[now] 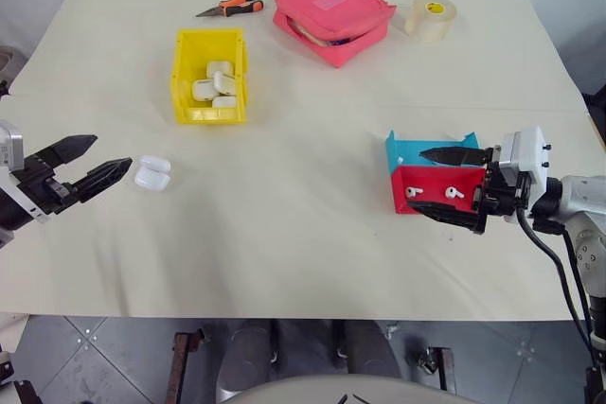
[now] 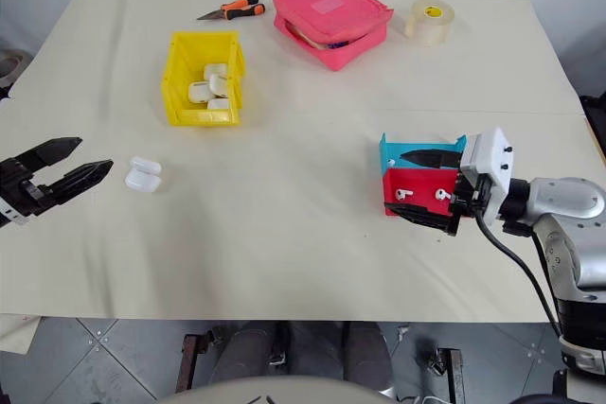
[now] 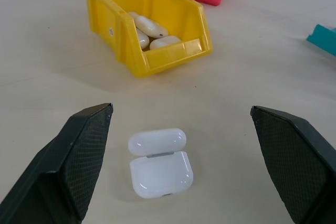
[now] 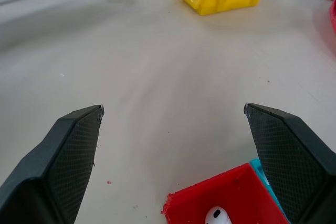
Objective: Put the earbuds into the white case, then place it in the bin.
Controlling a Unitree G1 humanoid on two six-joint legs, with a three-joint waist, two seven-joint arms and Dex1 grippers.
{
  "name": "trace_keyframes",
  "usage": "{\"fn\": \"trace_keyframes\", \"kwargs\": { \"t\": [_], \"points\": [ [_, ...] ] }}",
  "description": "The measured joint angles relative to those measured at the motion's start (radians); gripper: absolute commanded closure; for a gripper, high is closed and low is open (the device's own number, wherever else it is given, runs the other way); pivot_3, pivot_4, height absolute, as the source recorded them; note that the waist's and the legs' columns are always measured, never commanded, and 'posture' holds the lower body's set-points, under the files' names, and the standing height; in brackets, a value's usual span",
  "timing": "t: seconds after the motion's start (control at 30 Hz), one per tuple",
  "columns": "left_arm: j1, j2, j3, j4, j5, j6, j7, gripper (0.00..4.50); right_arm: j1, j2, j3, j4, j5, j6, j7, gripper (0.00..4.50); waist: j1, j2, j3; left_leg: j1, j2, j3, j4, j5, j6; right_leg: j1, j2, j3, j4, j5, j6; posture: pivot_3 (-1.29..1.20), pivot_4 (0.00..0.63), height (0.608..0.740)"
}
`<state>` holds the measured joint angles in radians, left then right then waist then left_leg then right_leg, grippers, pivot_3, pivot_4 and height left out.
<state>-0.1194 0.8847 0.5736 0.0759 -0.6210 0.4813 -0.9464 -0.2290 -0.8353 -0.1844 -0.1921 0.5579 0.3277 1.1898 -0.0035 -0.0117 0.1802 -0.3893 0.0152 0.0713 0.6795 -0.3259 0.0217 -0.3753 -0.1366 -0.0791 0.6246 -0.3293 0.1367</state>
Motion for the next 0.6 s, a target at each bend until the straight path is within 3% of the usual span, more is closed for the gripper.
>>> {"fn": "trace_keyframes", "kwargs": {
  "t": [0.47, 0.6],
  "points": [
    [-0.019, 0.035, 0.001, -0.014, 0.004, 0.043, 0.033, 0.03, -0.042, 0.003, 0.023, 0.031, -0.002, 0.000, 0.005, 0.00, 0.000, 0.001, 0.000, 0.000, 0.000, 0.000, -0.001, 0.000, 0.000, 0.000, -0.001, 0.000, 0.000, 0.000, 0.000, 0.00, 0.150, 0.740],
    [0.035, 0.059, -0.002, -0.069, 0.006, 0.078, 0.030, 0.03, -0.047, 0.006, 0.025, 0.032, -0.002, 0.000, 0.004, 0.00, -0.001, 0.001, 0.000, 0.000, 0.000, 0.000, -0.001, 0.000, 0.000, 0.000, -0.001, 0.000, 0.000, 0.000, 0.000, 0.00, 0.150, 0.740]
  ]
}}
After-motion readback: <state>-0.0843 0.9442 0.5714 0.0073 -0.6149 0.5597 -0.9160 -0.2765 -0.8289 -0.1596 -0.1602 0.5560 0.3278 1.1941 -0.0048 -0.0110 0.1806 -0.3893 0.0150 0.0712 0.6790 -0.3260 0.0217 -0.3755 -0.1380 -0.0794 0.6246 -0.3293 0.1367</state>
